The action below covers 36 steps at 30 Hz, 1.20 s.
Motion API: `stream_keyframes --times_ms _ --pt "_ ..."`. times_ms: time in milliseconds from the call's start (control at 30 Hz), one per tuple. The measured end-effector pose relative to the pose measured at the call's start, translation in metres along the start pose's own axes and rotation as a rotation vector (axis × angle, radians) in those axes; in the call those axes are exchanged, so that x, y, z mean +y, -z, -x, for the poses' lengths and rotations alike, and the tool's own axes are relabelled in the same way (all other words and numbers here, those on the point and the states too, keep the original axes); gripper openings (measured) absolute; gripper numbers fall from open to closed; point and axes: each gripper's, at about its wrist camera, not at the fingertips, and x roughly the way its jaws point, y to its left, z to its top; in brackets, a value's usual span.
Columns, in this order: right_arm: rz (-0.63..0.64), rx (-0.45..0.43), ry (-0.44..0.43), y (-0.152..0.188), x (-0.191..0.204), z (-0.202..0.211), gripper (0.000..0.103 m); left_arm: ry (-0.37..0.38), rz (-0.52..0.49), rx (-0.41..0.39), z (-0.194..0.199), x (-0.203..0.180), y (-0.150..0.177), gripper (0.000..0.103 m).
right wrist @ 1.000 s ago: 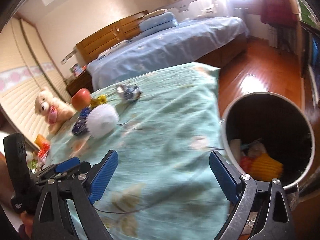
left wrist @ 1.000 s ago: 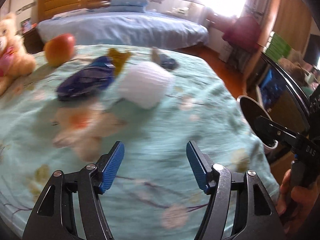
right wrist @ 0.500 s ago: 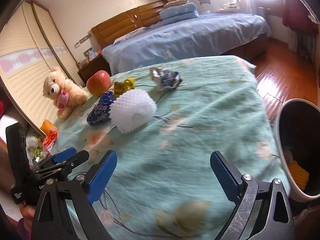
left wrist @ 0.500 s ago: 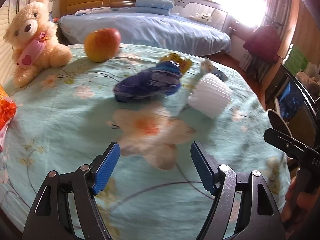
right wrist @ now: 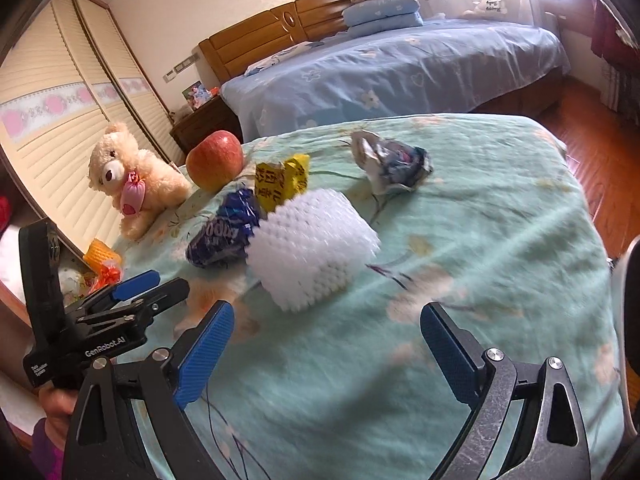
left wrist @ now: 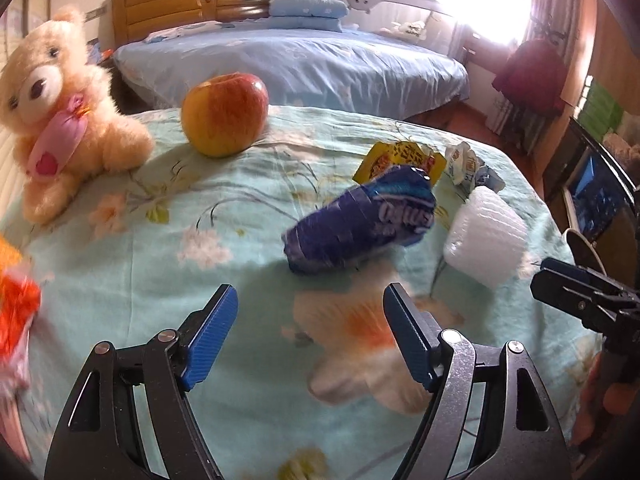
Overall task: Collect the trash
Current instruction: 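Grasp the blue snack bag with the left tool while the right tool grasps the white mesh sleeve, then carry the blue snack bag and white mesh sleeve over the black bin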
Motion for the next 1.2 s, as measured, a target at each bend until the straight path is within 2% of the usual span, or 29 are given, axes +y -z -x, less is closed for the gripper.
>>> stream_keyframes --times_ms 233,267,300,333,367,400,467,500,867,1200 --pt "-0.006 0.008 -0.001 -0.013 0.004 -0.024 0.094 0.019 -0.084 0.013 -0.022 0.0 -0.012 0.077" --pt "-0.008 0.011 0.0 -0.015 0.004 -0.027 0.092 0.021 -0.094 0.017 -0.025 -0.001 -0.013 0.076" --pt "-0.011 0.012 0.002 -0.015 0.004 -0.03 0.082 0.024 -0.104 0.023 -0.027 -0.003 -0.013 0.072" --pt "-0.014 0.017 0.005 -0.016 0.003 -0.033 0.074 0.029 -0.113 0.025 -0.028 -0.005 -0.013 0.052" --pt "-0.016 0.022 0.007 -0.016 0.003 -0.035 0.056 0.043 -0.128 0.036 -0.03 -0.008 -0.013 0.039" --pt "-0.021 0.031 0.008 -0.016 0.001 -0.038 0.041 0.042 -0.138 0.039 -0.031 -0.009 -0.012 0.038" --pt "-0.025 0.03 0.004 -0.015 0.001 -0.038 0.028 0.033 -0.158 0.025 -0.028 -0.013 -0.011 0.032" --pt "-0.023 0.022 0.001 -0.014 0.001 -0.035 0.017 0.034 -0.165 0.015 -0.025 -0.015 -0.01 0.032" --pt "-0.015 -0.016 -0.026 0.003 -0.001 0.003 0.013 0.074 -0.092 0.018 0.003 -0.03 0.016 0.027" --pt "-0.039 -0.084 0.015 0.021 -0.027 0.057 0.013 0.146 -0.11 0.011 0.023 -0.08 0.023 0.027"
